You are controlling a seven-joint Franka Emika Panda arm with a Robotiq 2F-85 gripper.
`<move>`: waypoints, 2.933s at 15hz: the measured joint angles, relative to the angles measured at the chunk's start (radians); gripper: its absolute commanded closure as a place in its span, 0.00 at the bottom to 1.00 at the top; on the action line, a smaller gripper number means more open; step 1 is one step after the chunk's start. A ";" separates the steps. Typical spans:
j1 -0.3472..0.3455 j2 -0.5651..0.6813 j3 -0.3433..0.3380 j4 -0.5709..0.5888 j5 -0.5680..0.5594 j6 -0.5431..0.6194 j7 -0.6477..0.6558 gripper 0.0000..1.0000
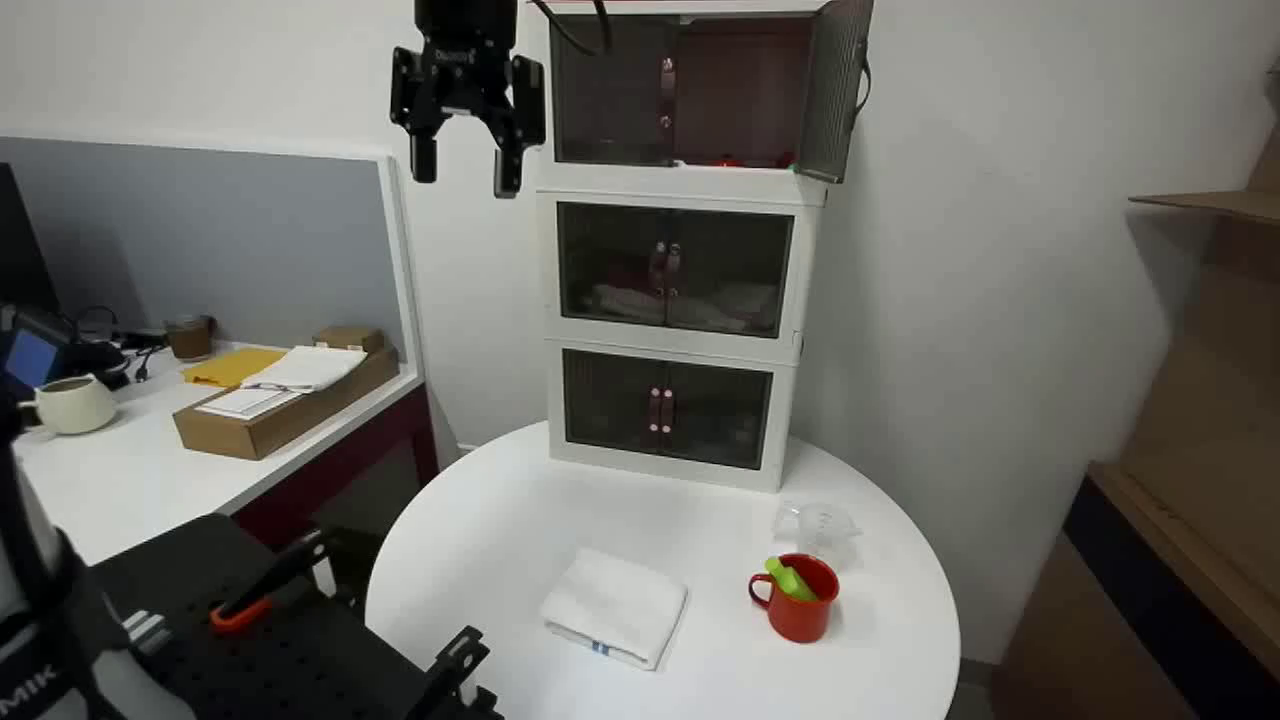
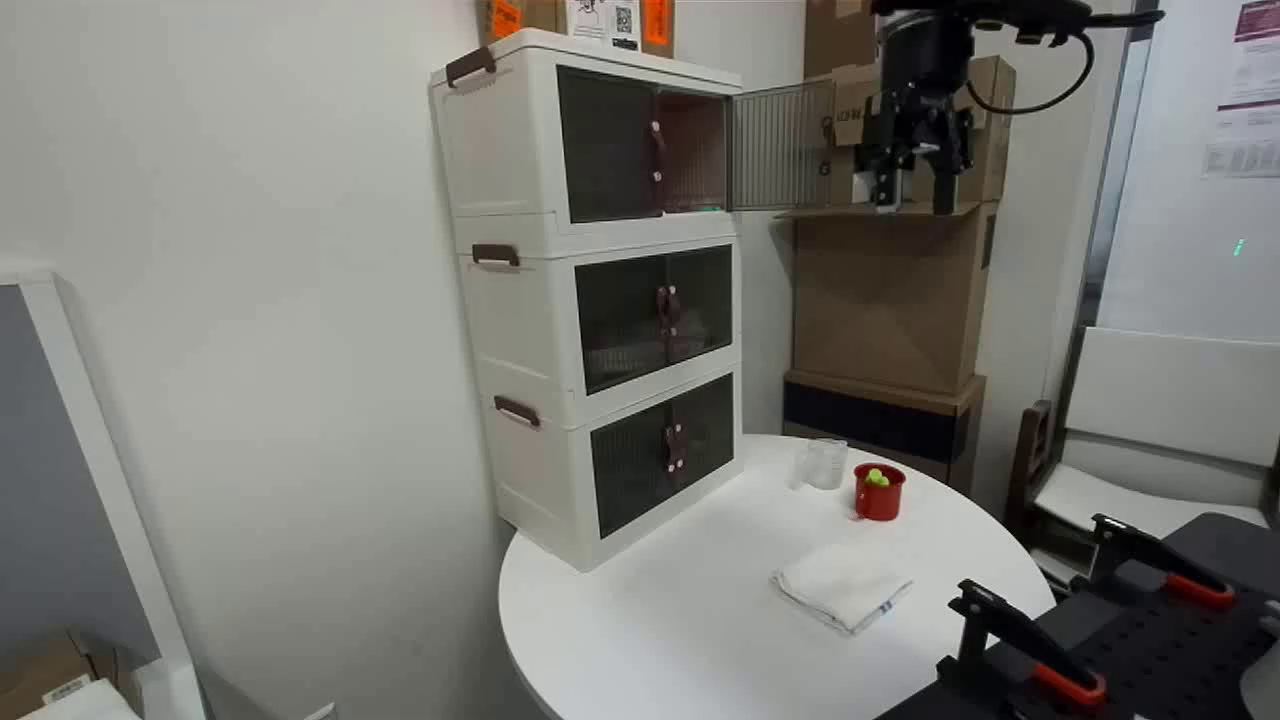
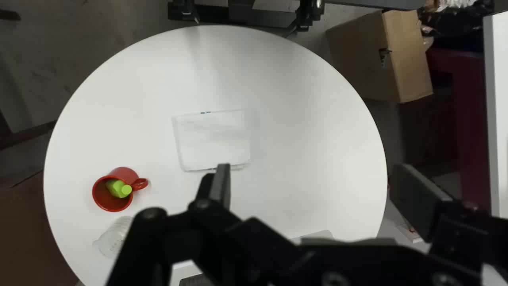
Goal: Open the top cabinet door on the left
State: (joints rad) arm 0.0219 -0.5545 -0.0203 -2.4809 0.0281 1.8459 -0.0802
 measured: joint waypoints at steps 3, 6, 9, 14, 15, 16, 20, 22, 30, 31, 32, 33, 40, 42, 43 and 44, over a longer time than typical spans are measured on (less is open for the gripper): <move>0.000 0.000 0.000 0.000 0.000 0.001 0.000 0.00; -0.001 0.000 0.003 -0.001 -0.001 0.004 0.006 0.00; -0.003 0.001 0.019 -0.002 -0.002 0.067 0.042 0.00; -0.016 0.041 0.094 -0.006 -0.047 0.403 0.182 0.00; -0.023 0.058 0.113 -0.007 -0.073 0.477 0.214 0.00; -0.033 0.077 0.133 -0.008 -0.105 0.551 0.248 0.00; -0.132 0.164 0.234 -0.006 -0.315 0.834 0.435 0.00; -0.230 0.206 0.307 0.006 -0.470 0.954 0.567 0.00; -0.780 0.248 0.756 0.187 -1.057 1.071 0.973 0.00; -0.791 0.248 0.768 0.192 -1.063 1.071 0.978 0.00; -0.792 0.247 0.770 0.193 -1.063 1.071 0.978 0.00; -0.793 0.247 0.770 0.193 -1.064 1.071 0.978 0.00; -0.917 0.092 0.796 0.181 -1.339 1.202 1.272 0.00; -0.931 0.025 0.826 0.159 -1.339 1.191 1.409 0.00; -0.943 -0.009 0.849 0.147 -1.339 1.184 1.478 0.00; -0.956 -0.042 0.876 0.136 -1.338 1.171 1.547 0.00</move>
State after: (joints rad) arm -0.9342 -0.5961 0.8557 -2.3451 -1.3101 3.0173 1.4665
